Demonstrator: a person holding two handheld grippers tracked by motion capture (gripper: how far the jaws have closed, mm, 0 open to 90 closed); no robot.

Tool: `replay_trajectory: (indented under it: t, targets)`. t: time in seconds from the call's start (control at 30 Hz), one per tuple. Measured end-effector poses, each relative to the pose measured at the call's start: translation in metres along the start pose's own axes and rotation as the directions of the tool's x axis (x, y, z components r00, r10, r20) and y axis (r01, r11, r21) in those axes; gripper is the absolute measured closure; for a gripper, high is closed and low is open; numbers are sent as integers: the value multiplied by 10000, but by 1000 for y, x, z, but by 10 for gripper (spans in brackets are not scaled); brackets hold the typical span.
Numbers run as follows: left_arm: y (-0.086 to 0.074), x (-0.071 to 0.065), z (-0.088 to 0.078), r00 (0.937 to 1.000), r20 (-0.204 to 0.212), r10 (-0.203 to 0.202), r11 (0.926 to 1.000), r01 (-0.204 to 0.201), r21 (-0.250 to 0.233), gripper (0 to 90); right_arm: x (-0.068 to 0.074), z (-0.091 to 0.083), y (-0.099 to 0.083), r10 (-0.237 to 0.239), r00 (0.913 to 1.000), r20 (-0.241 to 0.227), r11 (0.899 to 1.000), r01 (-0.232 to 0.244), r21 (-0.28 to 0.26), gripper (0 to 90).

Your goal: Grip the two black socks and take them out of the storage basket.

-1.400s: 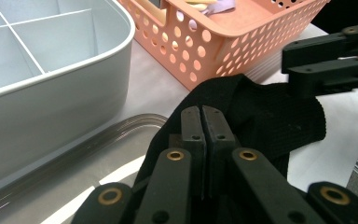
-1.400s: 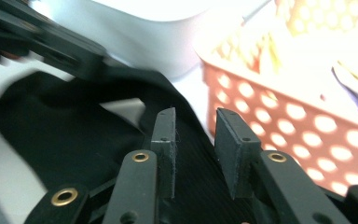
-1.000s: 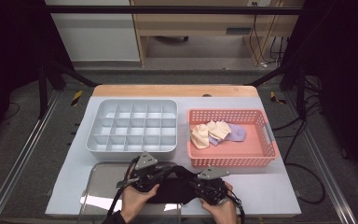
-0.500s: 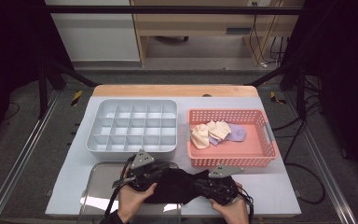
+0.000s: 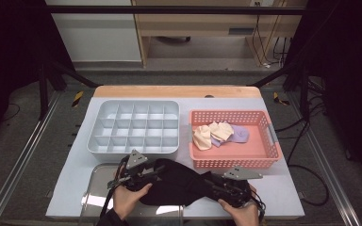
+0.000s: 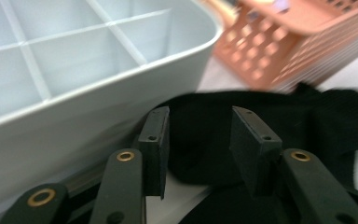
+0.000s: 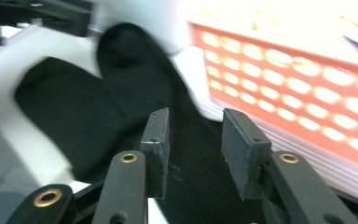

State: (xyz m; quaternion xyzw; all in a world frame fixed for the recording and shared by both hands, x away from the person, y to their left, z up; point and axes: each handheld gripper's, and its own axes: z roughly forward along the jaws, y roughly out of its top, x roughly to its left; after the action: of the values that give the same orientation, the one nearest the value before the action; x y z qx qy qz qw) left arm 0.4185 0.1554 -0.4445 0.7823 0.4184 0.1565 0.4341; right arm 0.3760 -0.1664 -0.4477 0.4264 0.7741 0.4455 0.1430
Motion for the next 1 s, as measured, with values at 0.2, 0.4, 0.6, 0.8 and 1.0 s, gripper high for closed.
replay_trajectory:
  t: [0.2, 0.4, 0.6, 0.8, 1.0]
  targets:
    - [-7, 9, 12, 9986, -527, -96, 9995, 111, 293, 584, -12, -8, -13, 486, 9914, 1219, 9976, -541, 423, 566]
    - [-11, 7, 26, 9978, -662, -88, 9979, 130, 629, 684, -13, -7, -23, 597, 9862, 1547, 9943, -725, 779, 548]
    - [-11, 7, 29, 9979, -608, -221, 9971, 264, 714, 854, -13, 5, -29, 286, 9811, 1914, 9871, -580, 1493, 609]
    - [-8, 7, 20, 9988, -439, -211, 9983, 235, 532, 879, -12, 4, -27, 251, 9875, 1554, 9836, -522, 1728, 843]
    - [-2, 4, -12, 9994, 275, -197, 9997, 193, 172, 880, -14, -14, -17, 475, 9845, 1687, 9917, -667, 1098, 864]
